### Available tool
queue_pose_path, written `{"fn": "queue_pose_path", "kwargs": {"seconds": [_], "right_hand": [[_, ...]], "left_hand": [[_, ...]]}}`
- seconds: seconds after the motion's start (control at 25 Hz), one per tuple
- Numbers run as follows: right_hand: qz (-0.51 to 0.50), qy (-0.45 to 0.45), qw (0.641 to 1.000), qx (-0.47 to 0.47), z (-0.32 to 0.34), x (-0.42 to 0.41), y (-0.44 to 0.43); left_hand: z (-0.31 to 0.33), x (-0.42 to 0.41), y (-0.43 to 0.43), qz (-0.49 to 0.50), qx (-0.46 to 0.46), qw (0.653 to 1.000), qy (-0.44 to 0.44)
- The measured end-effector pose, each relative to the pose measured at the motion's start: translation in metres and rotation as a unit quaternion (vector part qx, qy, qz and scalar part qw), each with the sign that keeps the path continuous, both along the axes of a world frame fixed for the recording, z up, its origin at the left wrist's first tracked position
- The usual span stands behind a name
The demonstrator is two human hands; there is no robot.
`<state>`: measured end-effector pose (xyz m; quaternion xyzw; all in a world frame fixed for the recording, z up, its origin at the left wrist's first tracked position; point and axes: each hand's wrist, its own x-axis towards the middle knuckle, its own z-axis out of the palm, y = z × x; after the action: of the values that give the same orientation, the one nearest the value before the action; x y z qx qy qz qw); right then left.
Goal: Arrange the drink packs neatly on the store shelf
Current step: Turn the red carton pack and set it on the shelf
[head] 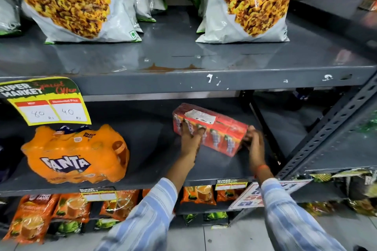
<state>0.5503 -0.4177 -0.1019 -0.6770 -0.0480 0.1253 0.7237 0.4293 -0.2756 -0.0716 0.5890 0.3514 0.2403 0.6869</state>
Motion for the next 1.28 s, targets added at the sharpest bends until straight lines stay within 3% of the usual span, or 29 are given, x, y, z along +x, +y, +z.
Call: {"fn": "queue_pose_path", "kwargs": {"seconds": [0.08, 0.16, 0.28, 0.4, 0.52, 0.64, 0.72, 0.8, 0.88, 0.92, 1.0, 1.08, 1.28], "right_hand": [[0.045, -0.025, 0.999, -0.013, -0.012, -0.035, -0.013], [0.189, -0.094, 0.976, -0.052, -0.02, -0.079, -0.013], [0.354, -0.167, 0.914, -0.107, -0.021, -0.131, 0.015], [0.392, -0.199, 0.884, -0.162, -0.023, -0.147, 0.04], [0.336, -0.15, 0.921, -0.131, -0.019, -0.134, 0.043], [0.139, -0.109, 0.979, -0.098, -0.002, -0.088, 0.037], [0.02, -0.13, 0.984, -0.12, 0.006, -0.051, 0.029], [-0.02, -0.105, 0.985, -0.134, 0.009, -0.021, 0.021], [0.026, -0.047, 0.993, -0.109, 0.007, 0.001, 0.017], [0.065, -0.021, 0.992, -0.102, 0.005, 0.009, 0.018], [0.135, 0.02, 0.986, -0.093, 0.003, 0.017, 0.022], [0.157, 0.041, 0.984, -0.067, -0.002, 0.016, 0.029], [0.135, 0.04, 0.988, -0.058, -0.01, -0.002, 0.026]], "left_hand": [[0.007, 0.007, 0.023, -0.071, -0.004, 0.997, -0.018], [0.018, 0.013, 0.05, -0.143, 0.088, 0.982, 0.091], [0.029, 0.022, 0.066, -0.192, 0.276, 0.912, 0.235], [0.032, 0.021, 0.065, -0.282, 0.319, 0.869, 0.25], [0.032, 0.025, 0.076, -0.366, 0.293, 0.848, 0.248], [0.043, 0.028, 0.092, -0.447, 0.221, 0.825, 0.266], [0.047, 0.023, 0.095, -0.468, 0.214, 0.809, 0.285], [0.043, 0.013, 0.093, -0.404, 0.285, 0.814, 0.305], [0.022, -0.005, 0.084, -0.196, 0.414, 0.826, 0.328], [0.008, -0.019, 0.077, -0.082, 0.415, 0.86, 0.284], [-0.019, -0.042, 0.068, 0.04, 0.242, 0.961, 0.125], [-0.029, -0.056, 0.063, -0.004, 0.106, 0.994, 0.042], [-0.023, -0.066, 0.056, -0.04, 0.078, 0.995, 0.039]]}}
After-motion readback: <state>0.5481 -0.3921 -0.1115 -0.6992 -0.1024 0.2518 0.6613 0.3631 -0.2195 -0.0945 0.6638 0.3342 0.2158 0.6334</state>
